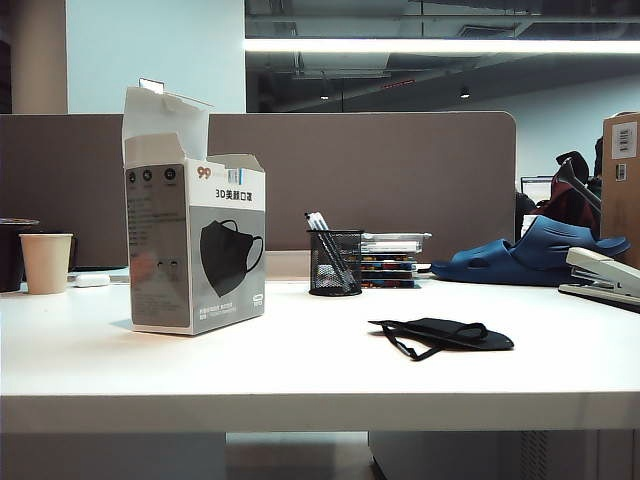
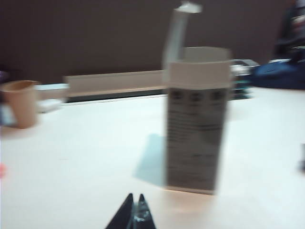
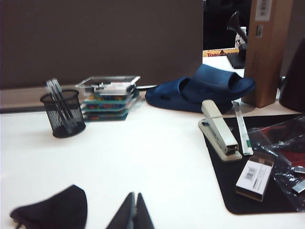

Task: Put the mask into the mask box.

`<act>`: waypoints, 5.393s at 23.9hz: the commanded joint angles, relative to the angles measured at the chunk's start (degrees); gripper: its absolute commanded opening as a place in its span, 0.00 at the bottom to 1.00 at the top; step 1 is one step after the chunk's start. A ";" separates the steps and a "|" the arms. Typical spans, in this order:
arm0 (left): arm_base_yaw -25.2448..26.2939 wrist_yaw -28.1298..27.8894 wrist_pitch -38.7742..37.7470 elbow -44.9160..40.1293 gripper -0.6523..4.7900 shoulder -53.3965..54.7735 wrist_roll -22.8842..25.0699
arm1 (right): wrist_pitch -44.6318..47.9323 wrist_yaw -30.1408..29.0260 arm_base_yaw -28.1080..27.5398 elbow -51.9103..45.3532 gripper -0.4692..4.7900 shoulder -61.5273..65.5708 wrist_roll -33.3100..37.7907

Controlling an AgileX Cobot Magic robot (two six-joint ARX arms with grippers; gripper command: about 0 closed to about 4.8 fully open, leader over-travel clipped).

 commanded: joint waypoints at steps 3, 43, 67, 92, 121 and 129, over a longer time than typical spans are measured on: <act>0.09 14.86 0.87 1.70 0.11 0.00 -4.11 | -11.32 -0.11 0.04 11.80 0.09 -0.15 0.87; 0.09 28.68 -15.32 11.76 0.11 0.00 -4.94 | -35.17 -19.78 8.94 57.75 1.00 78.18 -2.86; 0.11 28.50 -15.43 11.76 0.11 0.00 -4.96 | -18.01 -5.25 17.00 59.28 1.00 105.94 -9.09; 0.11 22.51 -9.79 12.66 0.38 0.07 -4.94 | -23.41 -12.66 17.94 71.47 0.08 105.39 -9.05; 0.13 13.84 20.04 22.45 0.46 42.86 1.20 | -15.08 -32.33 18.10 78.75 0.08 100.85 -5.18; 0.09 13.88 20.98 30.58 0.54 54.93 3.19 | -12.28 -36.33 18.16 78.73 0.08 100.80 -3.48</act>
